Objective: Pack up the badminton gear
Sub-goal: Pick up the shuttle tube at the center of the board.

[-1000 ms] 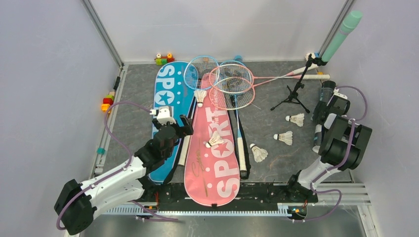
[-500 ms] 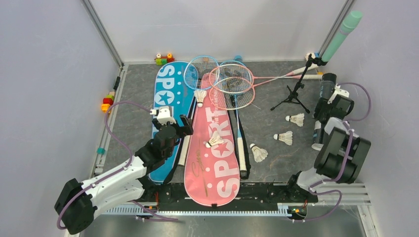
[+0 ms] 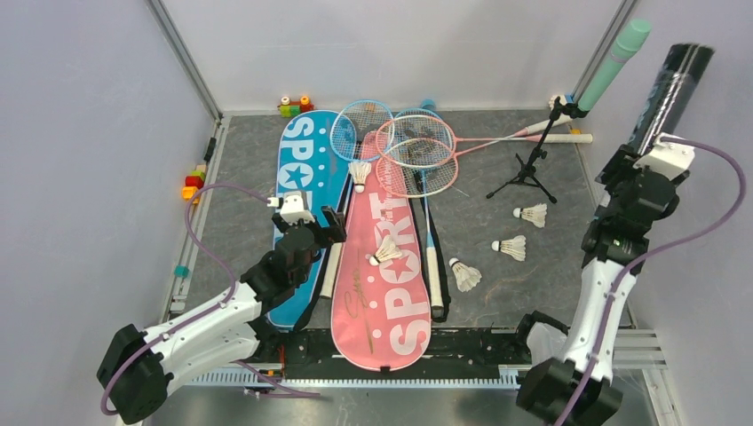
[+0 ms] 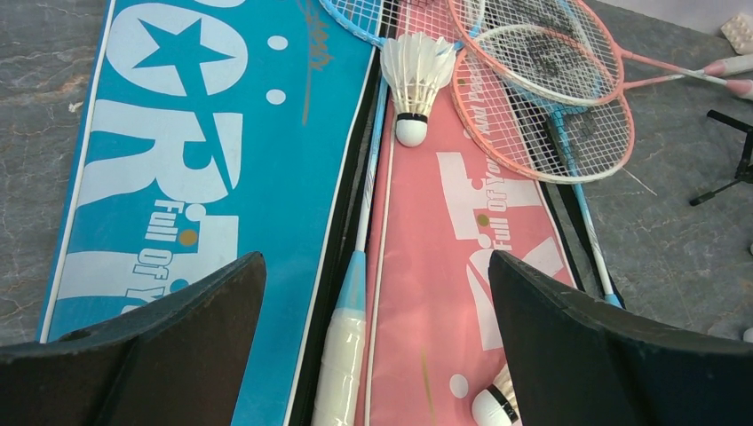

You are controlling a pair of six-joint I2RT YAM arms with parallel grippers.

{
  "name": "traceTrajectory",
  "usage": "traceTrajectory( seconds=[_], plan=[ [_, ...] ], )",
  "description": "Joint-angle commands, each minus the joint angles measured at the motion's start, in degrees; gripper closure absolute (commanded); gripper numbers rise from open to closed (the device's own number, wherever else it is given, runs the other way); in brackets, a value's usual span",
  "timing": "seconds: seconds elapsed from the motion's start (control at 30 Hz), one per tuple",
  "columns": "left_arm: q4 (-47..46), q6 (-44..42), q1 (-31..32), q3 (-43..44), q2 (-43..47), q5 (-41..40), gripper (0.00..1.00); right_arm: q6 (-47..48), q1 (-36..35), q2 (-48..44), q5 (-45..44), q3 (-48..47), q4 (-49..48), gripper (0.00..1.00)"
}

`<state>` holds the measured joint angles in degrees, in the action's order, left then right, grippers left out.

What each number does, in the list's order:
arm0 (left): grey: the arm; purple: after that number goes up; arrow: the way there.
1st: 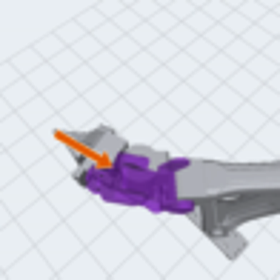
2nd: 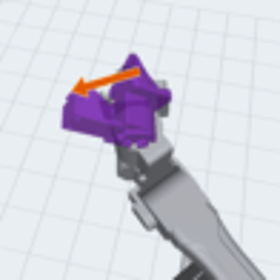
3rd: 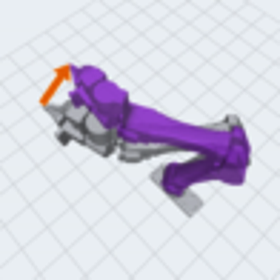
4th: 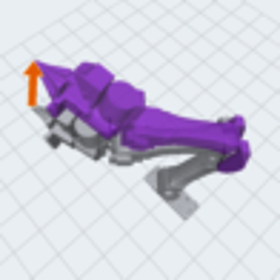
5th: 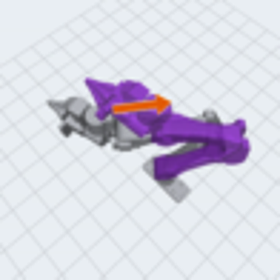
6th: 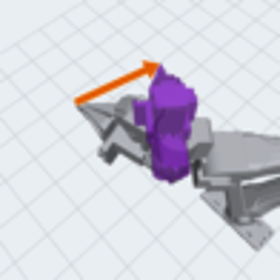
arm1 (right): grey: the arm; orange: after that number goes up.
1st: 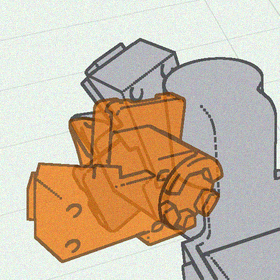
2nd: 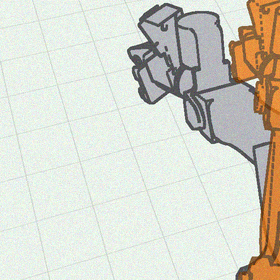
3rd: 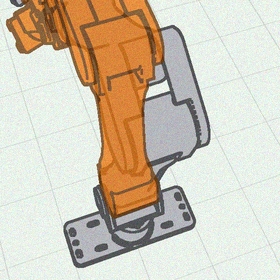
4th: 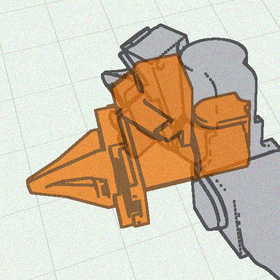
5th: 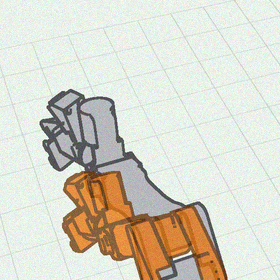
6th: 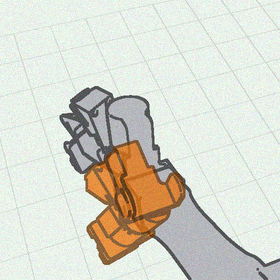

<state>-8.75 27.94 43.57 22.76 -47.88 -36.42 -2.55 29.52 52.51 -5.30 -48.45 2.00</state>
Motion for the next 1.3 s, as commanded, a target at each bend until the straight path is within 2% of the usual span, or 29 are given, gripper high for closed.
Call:
traceTrajectory(
  seconds=[0.0,0.13,0.23,0.37,0.53,0.67,0.77,0.97,1.03,1.1,1.17,1.27],
  plan=[
    [-2.49,-1.41,-0.33,-0.44,0.6,-0.97,0.0,-1.01,0.18,-8.26,-3.05,-7.12,-4.34,0.75],
    [-2.63,-1.42,-0.33,-0.59,0.67,-0.45,0.0,1.37,0.15,-7.41,-4.43,-16.27,0.73,0.75],
    [-3.06,-1.43,-0.34,-0.7,0.44,-0.07,0.0,2.02,0.15,-6.21,-0.52,-22.25,3.18,0.74],
    [-3.93,-1.59,-0.38,-0.65,-0.24,1.49,0.0,-0.34,0.19,-4.54,16.26,-28.21,6.77,0.74],
    [-3.9,-1.5,-0.42,-0.05,-0.89,4.08,0.0,-7.19,0.19,-5.17,34.08,-28.02,5.18,0.73],
    [-4.67,-1.52,-0.42,0.0,-1.03,6.19,0.0,-13.66,0.1,-6.45,45.34,-26.3,-0.4,0.73],
    [-5.02,-1.32,-0.41,0.39,-1.42,8.31,0.0,-19.91,0.11,-8.49,51.01,-22.53,-8.62,0.72],
    [-6.58,-0.29,-0.42,1.54,-2.61,15.01,0.0,-29.07,-0.22,-9.07,55.55,-15.94,-19.84,0.72],
    [-7.28,0.01,-0.42,1.82,-3.43,16.01,0.0,-29.33,-2.17,-8.67,54.79,-13.88,-21.44,0.72],
    [-7.62,0.18,-0.42,2.37,-4.5,16.75,0.0,-26.64,-7.2,-8.09,51.97,-11.9,-21.19,0.72],
    [-7.65,0.25,-0.42,3.21,-5.79,17.08,0.0,-21.67,-17.18,-6.27,47.45,-10.23,-19.46,0.73],
    [-7.04,0.52,-0.42,4.57,-7.18,17.99,0.0,-10.31,-33.51,-0.72,32.63,-11.04,-11.23,0.76]
  ],
)
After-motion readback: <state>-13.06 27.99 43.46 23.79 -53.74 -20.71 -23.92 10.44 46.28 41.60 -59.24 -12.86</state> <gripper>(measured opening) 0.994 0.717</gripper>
